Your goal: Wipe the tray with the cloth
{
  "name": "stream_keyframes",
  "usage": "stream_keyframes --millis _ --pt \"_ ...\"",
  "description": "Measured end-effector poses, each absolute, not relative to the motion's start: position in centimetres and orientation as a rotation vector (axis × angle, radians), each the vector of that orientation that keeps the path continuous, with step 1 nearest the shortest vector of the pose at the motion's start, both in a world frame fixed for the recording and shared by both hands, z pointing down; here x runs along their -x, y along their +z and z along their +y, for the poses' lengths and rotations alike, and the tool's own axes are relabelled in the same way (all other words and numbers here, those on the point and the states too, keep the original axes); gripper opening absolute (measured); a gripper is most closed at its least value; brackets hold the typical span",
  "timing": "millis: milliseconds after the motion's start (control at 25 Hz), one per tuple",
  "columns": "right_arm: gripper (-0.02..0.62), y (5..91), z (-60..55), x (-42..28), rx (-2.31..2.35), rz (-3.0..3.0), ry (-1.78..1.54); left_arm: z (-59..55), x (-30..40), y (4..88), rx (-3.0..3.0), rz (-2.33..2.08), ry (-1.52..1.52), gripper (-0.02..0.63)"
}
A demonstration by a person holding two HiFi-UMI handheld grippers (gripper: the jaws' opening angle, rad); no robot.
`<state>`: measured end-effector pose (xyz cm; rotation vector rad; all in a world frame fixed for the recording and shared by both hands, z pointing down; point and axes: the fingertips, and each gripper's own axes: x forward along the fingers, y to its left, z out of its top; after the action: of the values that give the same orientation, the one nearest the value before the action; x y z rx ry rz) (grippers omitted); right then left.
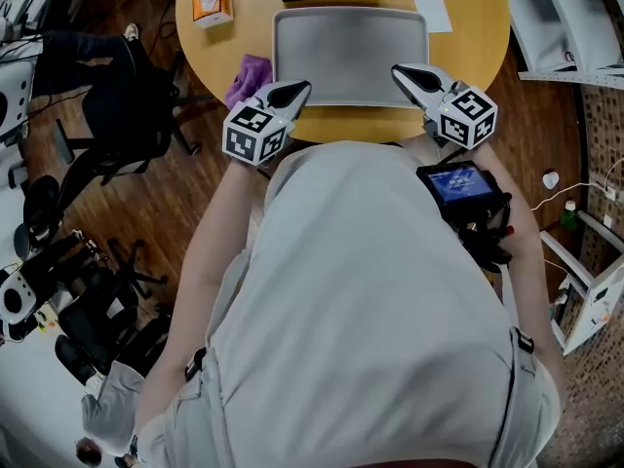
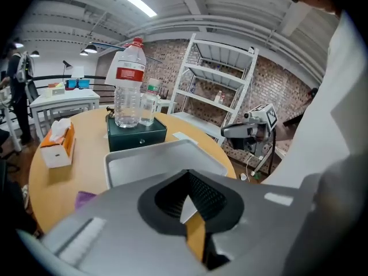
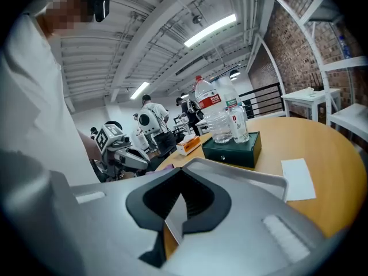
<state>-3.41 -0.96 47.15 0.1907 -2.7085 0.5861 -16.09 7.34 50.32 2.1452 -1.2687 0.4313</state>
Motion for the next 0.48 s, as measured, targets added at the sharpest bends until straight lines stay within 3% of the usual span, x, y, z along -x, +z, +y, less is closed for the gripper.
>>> stream_keyframes --millis 480 --pt "0.000 46.99 -0.31 4.45 -0.132 -2.712 0.574 7.36 16.34 49.99 -2.109 -1.328 0.419 0.000"
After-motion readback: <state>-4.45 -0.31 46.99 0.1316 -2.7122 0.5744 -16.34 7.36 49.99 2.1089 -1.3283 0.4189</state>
